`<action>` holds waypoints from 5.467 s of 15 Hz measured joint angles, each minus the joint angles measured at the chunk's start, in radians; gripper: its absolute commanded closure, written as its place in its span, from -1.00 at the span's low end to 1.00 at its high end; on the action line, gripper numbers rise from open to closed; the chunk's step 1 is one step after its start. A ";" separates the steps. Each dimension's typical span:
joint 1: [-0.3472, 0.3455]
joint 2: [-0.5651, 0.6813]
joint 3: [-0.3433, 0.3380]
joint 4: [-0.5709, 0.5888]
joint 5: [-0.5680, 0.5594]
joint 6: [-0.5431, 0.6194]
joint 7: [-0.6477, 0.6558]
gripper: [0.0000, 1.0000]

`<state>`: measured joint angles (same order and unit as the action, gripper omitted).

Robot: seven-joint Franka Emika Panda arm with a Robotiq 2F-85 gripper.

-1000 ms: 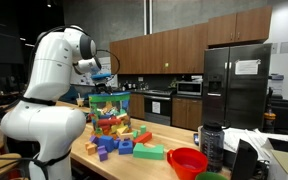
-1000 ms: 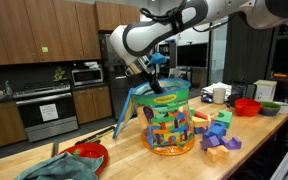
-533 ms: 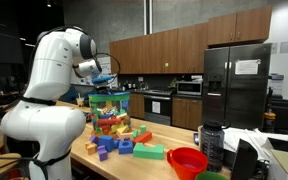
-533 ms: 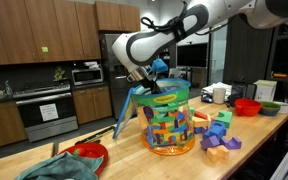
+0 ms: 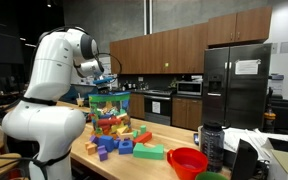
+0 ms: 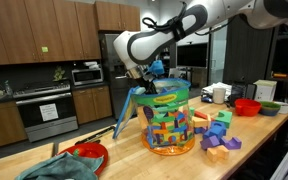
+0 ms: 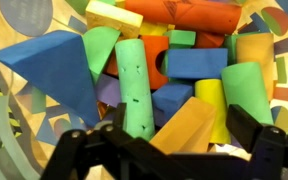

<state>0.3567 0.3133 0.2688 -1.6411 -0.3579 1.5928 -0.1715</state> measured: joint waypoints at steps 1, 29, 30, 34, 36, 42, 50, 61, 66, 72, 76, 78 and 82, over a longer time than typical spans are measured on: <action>-0.005 0.000 -0.001 -0.001 0.006 0.011 0.013 -1.00; -0.049 -0.109 -0.019 -0.262 -0.166 0.112 0.090 -1.00; -0.049 -0.107 -0.015 -0.262 -0.139 0.137 0.098 -1.00; -0.044 -0.103 -0.009 -0.263 -0.090 0.191 0.131 -1.00; -0.044 -0.103 -0.009 -0.267 -0.090 0.191 0.142 -1.00; -0.044 -0.103 -0.009 -0.271 -0.090 0.191 0.133 -1.00; -0.033 -0.093 -0.009 -0.276 -0.130 0.225 0.223 -1.00; -0.012 -0.086 -0.010 -0.298 -0.206 0.240 0.343 -1.00; -0.014 -0.083 -0.009 -0.300 -0.149 0.255 0.299 -1.00; -0.014 -0.073 -0.009 -0.312 -0.081 0.298 0.244 -0.42; -0.015 -0.072 -0.010 -0.311 -0.077 0.306 0.225 0.11; -0.015 -0.069 -0.011 -0.311 -0.076 0.309 0.220 0.32; -0.017 -0.073 -0.012 -0.307 -0.076 0.308 0.212 0.56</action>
<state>0.3401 0.2406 0.2565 -1.9486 -0.4339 1.9012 0.0408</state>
